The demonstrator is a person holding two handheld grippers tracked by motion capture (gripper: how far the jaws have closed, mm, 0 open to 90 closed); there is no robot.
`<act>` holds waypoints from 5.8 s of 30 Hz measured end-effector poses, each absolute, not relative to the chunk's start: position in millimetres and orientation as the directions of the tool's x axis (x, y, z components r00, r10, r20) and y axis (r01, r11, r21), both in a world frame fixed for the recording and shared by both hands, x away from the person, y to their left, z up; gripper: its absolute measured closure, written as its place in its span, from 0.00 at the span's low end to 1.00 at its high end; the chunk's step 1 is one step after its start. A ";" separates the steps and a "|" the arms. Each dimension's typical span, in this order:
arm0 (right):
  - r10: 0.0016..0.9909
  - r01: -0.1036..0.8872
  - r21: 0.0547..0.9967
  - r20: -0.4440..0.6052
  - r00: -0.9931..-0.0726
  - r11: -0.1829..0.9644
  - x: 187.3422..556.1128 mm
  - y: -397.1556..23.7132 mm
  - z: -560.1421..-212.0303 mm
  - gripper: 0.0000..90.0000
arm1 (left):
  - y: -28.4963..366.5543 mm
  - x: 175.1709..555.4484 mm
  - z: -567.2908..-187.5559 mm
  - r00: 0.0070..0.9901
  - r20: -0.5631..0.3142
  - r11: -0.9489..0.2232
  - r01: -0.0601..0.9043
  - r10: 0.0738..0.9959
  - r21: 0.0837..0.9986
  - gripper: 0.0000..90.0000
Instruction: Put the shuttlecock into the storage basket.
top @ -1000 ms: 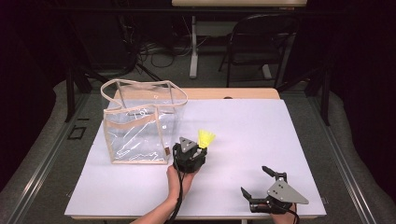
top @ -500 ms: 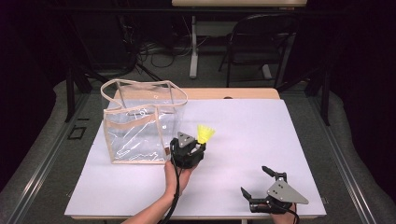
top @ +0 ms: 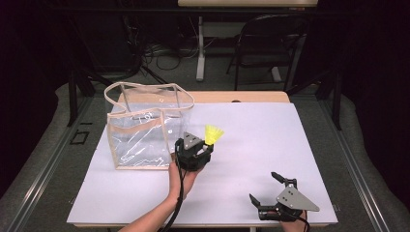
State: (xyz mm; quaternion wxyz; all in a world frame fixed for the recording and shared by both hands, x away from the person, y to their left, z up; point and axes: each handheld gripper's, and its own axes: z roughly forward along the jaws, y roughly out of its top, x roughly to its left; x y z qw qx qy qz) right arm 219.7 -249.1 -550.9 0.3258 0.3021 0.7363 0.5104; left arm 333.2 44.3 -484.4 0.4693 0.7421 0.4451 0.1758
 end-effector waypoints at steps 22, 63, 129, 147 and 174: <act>0.778 0.112 0.948 -0.173 -0.603 0.298 219.5 -249.5 -550.6 0.01 | 52.7 340.3 -461.0 0.558 -0.117 -0.183 0.453 0.821 0.872 0.72; 0.778 0.111 0.947 -0.176 -0.603 0.300 219.2 -249.3 -550.5 0.01 | 72.9 351.7 -433.4 0.551 -0.072 -0.192 0.406 0.831 0.894 0.72; 0.778 0.113 0.943 -0.185 -0.601 0.312 219.6 -247.3 -551.8 0.01 | 132.2 371.3 -401.7 0.496 0.002 -0.194 0.336 0.869 0.922 0.72; 0.776 0.119 0.940 -0.186 -0.603 0.318 221.0 -245.6 -552.6 0.01 | 148.1 374.1 -394.2 0.463 0.017 -0.182 0.315 0.886 0.932 0.72; 0.778 0.128 0.935 -0.194 -0.598 0.331 222.8 -243.2 -554.1 0.01 | 169.3 384.7 -393.8 0.427 -0.011 -0.142 0.325 0.904 0.935 0.72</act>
